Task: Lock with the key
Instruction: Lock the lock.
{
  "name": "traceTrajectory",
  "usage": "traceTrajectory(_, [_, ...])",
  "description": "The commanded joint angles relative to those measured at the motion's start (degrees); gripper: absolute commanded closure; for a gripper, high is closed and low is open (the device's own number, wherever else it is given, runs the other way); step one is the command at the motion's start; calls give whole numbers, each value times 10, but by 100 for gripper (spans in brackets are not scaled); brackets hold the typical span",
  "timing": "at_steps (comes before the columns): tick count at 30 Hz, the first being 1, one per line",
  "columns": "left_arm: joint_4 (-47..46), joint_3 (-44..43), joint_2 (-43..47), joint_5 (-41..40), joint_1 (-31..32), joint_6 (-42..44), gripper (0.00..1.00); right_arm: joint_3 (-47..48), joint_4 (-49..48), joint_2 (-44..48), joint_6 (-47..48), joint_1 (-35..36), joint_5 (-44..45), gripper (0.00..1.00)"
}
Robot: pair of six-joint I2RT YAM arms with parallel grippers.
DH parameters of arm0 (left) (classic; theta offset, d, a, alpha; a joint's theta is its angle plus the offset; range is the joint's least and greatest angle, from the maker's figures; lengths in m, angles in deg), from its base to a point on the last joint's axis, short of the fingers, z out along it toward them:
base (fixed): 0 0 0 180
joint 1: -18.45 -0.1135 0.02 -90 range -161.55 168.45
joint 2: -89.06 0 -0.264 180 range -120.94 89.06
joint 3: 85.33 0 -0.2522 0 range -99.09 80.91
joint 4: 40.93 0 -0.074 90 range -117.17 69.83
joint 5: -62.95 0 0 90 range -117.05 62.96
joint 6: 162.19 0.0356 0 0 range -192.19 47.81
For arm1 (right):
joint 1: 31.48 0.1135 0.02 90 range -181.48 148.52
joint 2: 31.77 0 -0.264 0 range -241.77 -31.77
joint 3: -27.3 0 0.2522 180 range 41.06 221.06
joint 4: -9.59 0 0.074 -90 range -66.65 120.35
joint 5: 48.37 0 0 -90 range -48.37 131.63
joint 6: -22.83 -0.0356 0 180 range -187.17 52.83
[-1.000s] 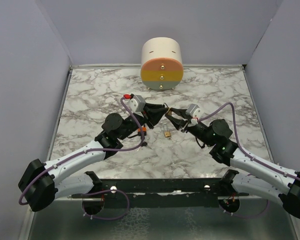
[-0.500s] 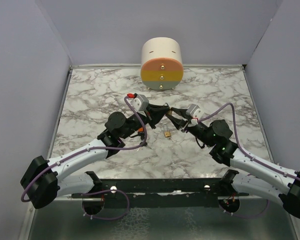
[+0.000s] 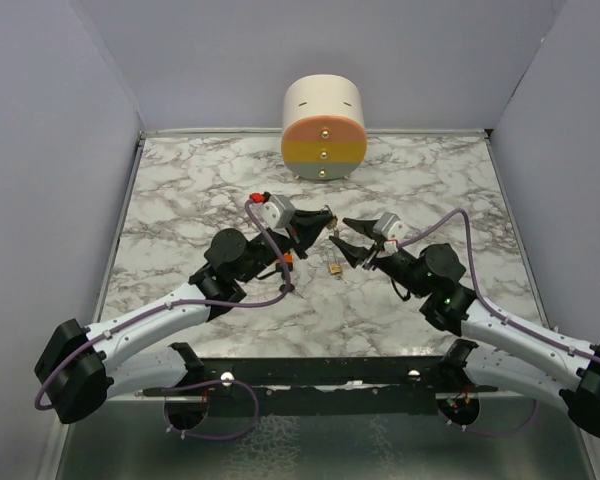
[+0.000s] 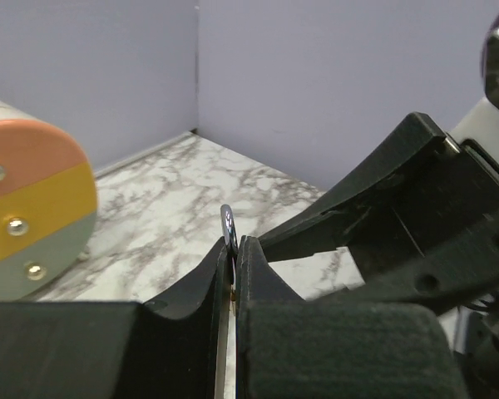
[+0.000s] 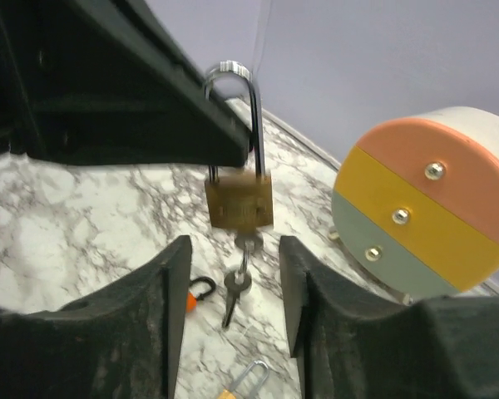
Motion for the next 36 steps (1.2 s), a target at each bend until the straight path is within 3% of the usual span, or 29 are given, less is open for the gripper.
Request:
traceTrajectory(1, [-19, -34, 28, -82, -11, 74, 100, -24, 34, 18, -24, 1, 26, 43])
traceTrajectory(2, [-15, -38, 29, -87, -13, 83, 100, -26, 37, 20, -29, 1, 33, 39])
traceTrajectory(3, [-10, -42, 28, -90, -15, 91, 100, -26, 42, 22, -33, 1, 39, 21])
traceTrajectory(5, [0, -50, 27, -98, -24, 98, 100, -26, 52, 24, -52, 1, 61, 13])
traceTrajectory(12, [25, -65, 18, -60, -59, 89, 100, -19, 40, 21, -75, -6, 160, 11])
traceTrajectory(15, [31, -68, 13, -26, -88, 63, 100, 6, 52, -8, -98, -62, 151, 15])
traceTrajectory(20, [31, -76, 1, 98, -156, 10, 100, 42, 52, -60, -217, -268, -47, 18])
traceTrajectory(25, [35, -100, -22, 217, -177, 0, 100, 40, -29, -118, -297, -391, -286, 20])
traceTrajectory(28, [34, -115, -38, 296, -177, -7, 100, 26, -139, -159, -353, -420, -452, 27])
traceTrajectory(31, [35, -127, -50, 363, -176, -20, 100, 24, -211, -186, -390, -420, -557, 34])
traceTrajectory(36, [35, -127, -57, 392, -172, -34, 100, 14, -232, -168, -409, -421, -609, 40])
